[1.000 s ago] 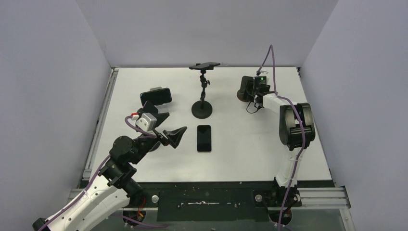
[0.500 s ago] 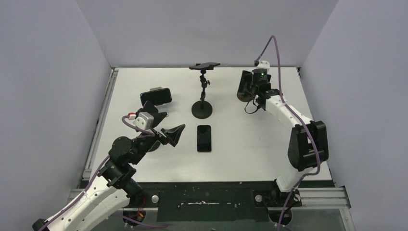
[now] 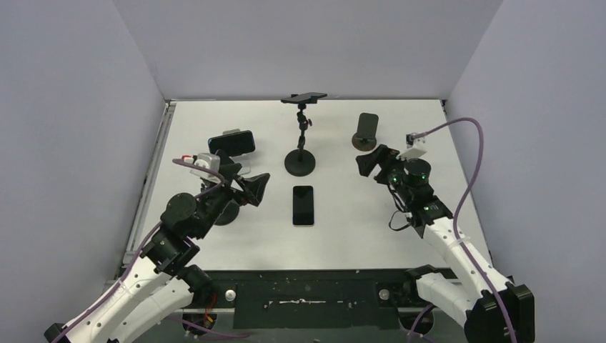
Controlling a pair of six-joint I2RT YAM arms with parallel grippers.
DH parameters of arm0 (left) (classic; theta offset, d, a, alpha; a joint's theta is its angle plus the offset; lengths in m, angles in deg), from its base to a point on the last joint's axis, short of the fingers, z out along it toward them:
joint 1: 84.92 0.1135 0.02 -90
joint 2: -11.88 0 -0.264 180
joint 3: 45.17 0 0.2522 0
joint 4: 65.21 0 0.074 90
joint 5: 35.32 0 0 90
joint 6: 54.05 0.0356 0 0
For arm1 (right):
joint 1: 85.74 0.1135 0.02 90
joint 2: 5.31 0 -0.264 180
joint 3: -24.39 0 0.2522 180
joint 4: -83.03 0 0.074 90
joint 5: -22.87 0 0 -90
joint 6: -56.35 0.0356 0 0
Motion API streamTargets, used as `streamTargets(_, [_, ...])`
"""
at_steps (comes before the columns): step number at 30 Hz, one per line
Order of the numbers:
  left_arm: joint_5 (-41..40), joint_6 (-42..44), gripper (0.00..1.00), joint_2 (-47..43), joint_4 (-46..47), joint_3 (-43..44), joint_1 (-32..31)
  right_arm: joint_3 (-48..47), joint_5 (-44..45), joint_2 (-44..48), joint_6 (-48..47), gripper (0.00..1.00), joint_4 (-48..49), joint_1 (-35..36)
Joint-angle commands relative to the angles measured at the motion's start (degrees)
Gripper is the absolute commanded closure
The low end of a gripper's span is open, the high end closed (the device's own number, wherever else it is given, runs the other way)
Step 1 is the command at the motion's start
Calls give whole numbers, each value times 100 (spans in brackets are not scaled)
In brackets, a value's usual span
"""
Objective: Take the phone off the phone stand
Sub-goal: Adjust the phone stand at the center of the board, then move the phone stand with the phone to the center of the board.
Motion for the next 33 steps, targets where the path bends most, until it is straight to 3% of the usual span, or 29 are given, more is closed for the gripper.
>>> streamTargets(1, [-673, -707, 3, 100, -1041, 1090, 26, 629, -2073, 677, 735, 7, 1257, -448])
streamTargets(5, [-1704, -1064, 3, 577, -2489, 2113, 40, 777, -2401, 833, 515, 7, 1117, -352])
streamTargets(12, [-2300, -1639, 3, 1620, -3938, 3069, 65, 1095, -2647, 683, 631, 8, 1426, -64])
streamTargets(16, [-2693, -1952, 3, 1631, -4904, 3563, 244, 1056, -2742, 730, 633, 8, 1370, -30])
streamTargets(24, [-2908, -2675, 3, 1216, -6115, 3480, 318, 892, -2775, 791, 686, 8, 1325, 141])
streamTargets(33, [-2866, -2848, 7, 866, -5964, 2772, 321, 990, -2680, 823, 812, 8, 1458, 298])
